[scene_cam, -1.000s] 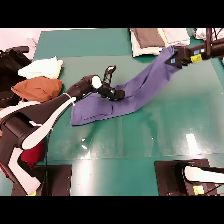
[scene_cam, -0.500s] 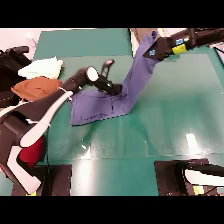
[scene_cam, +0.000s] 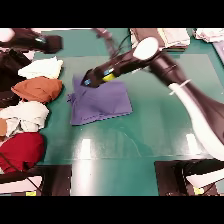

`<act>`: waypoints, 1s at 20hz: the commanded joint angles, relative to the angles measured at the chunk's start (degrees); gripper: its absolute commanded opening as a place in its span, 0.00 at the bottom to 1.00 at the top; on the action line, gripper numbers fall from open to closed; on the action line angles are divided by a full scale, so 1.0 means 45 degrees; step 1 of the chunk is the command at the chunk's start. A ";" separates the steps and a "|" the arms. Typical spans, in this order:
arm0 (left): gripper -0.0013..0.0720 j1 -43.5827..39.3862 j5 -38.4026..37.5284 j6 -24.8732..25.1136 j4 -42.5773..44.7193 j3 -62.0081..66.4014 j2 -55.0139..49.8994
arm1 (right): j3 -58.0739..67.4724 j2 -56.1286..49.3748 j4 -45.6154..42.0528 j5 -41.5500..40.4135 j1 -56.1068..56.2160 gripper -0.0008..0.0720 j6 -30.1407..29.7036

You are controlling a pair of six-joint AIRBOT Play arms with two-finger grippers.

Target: Fold the shirts.

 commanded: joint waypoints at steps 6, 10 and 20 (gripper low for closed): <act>0.05 -0.0146 -0.0597 0.0461 0.0787 -0.0005 0.1059 | -0.1588 0.0884 -0.3444 0.0952 -0.1909 0.44 0.1112; 0.05 -0.1205 -0.0233 0.0801 0.0787 -0.0005 0.1059 | -0.4833 0.1549 -0.3915 0.1345 -0.4784 0.88 0.1773; 0.05 -0.2006 0.0209 0.0797 0.0738 -0.0005 0.1054 | -0.4478 -0.2565 0.0151 0.0680 -0.4920 0.82 0.1404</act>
